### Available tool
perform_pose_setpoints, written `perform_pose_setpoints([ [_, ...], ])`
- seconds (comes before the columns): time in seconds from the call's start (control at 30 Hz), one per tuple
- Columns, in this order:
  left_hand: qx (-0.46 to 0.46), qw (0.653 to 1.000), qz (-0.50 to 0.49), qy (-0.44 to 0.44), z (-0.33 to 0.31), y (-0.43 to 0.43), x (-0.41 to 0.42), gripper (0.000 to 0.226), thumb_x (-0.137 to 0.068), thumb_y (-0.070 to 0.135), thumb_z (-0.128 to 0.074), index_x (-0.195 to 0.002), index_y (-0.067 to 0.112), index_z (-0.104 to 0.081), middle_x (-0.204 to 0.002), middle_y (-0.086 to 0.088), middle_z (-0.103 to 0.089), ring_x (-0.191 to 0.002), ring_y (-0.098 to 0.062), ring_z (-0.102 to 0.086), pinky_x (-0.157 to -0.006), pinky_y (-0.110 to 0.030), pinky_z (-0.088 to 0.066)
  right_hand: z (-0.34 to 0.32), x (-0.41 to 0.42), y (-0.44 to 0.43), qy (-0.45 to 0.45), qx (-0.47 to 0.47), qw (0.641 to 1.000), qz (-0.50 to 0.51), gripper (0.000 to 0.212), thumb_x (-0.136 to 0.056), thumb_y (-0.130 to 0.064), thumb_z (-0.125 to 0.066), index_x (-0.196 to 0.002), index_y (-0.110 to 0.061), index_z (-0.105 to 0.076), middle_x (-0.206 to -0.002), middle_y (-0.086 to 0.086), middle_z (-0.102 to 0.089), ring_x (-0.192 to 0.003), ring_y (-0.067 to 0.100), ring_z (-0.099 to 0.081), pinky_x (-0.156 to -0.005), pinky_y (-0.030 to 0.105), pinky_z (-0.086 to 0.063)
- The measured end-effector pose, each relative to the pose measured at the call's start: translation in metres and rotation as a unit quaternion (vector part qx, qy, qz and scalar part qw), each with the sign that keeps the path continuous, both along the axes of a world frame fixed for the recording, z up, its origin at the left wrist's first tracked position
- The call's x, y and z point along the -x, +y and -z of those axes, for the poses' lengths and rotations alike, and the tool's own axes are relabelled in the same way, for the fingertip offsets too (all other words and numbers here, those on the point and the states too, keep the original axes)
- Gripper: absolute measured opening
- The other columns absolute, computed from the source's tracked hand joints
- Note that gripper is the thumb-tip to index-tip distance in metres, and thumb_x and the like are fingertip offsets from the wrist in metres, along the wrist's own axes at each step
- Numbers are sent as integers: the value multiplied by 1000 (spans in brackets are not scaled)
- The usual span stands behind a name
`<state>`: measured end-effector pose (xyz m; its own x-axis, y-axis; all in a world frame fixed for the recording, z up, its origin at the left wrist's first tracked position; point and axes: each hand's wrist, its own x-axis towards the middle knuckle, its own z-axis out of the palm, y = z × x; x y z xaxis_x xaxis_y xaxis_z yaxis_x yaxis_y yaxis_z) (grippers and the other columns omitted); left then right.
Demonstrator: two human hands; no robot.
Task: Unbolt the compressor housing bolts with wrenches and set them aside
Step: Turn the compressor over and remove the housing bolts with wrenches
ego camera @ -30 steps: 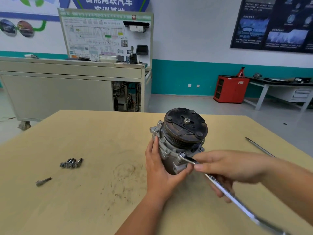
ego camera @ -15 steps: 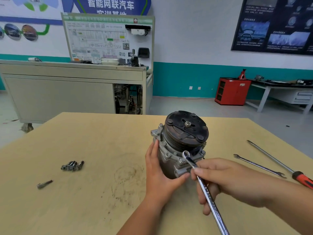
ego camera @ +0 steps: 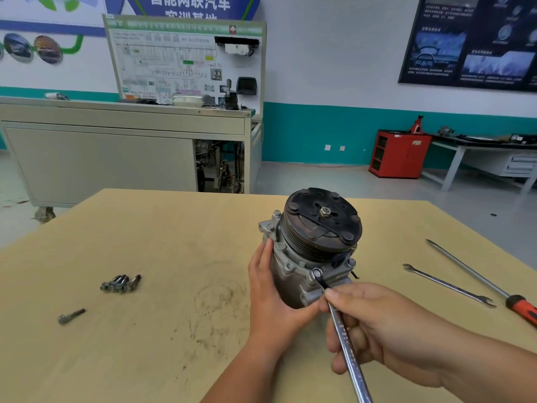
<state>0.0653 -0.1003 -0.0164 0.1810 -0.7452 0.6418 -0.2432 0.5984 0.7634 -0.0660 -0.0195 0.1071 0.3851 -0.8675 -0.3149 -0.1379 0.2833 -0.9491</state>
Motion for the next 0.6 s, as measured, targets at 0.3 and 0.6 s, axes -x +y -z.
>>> perform_pose_setpoints([
  [0.3, 17, 999, -8, -28, -3, 1, -2, 111, -53, 57, -79, -144, 46, -17, -145, -5, -30, -139, -9, -26, -114, -26, -28, -33, 34, -34, 268, 89, 948, -149, 29, -100, -31, -36, -79, -18, -51, -43, -7, -48, -35, 7, -47, -57, 30, -47],
  [0.6, 11, 1000, 14, -18, -4, 2, -3, 110, -51, 55, -80, -141, 53, -15, -144, -2, -28, -139, -9, -27, -114, -26, -28, -24, 59, -47, 309, 134, 921, -193, 21, -99, -27, -42, -86, -18, -55, -71, -4, -65, -67, 12, -67, -63, 18, -48],
])
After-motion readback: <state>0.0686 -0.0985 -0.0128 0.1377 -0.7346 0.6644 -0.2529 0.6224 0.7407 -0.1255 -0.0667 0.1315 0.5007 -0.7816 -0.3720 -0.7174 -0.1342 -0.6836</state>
